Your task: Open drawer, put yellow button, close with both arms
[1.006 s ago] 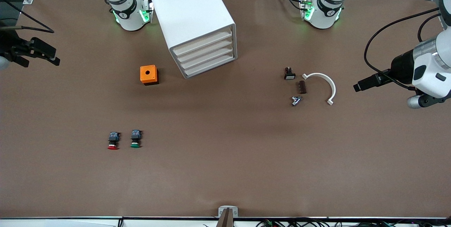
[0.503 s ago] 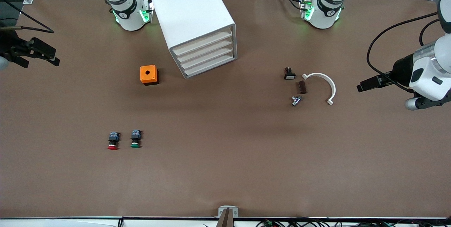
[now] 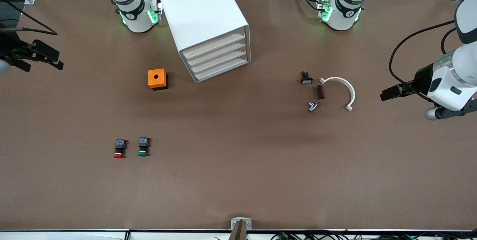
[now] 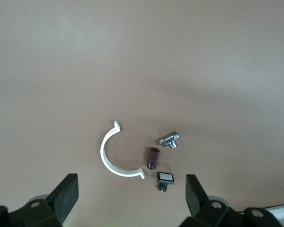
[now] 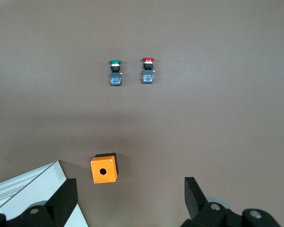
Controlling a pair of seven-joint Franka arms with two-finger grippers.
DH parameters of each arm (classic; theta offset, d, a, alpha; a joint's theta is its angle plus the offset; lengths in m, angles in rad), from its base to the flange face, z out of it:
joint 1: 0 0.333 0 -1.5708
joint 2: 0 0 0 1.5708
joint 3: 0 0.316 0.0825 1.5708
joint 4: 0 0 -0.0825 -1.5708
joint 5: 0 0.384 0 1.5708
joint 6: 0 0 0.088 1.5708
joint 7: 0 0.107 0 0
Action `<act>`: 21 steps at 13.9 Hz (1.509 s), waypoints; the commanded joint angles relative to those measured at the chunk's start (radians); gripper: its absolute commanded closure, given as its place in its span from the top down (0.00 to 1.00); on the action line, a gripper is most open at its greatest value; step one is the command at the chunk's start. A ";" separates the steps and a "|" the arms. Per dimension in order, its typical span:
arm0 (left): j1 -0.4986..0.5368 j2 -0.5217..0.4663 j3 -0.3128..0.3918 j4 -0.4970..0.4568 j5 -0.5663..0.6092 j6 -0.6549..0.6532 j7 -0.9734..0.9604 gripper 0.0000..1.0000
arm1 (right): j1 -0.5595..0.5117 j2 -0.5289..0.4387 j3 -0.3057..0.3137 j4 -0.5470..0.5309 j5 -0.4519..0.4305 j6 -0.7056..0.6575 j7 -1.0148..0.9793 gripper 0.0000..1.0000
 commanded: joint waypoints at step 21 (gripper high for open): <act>-0.001 -0.255 0.030 -0.286 0.022 0.181 0.066 0.99 | -0.007 -0.023 0.009 -0.035 -0.039 0.038 -0.017 1.00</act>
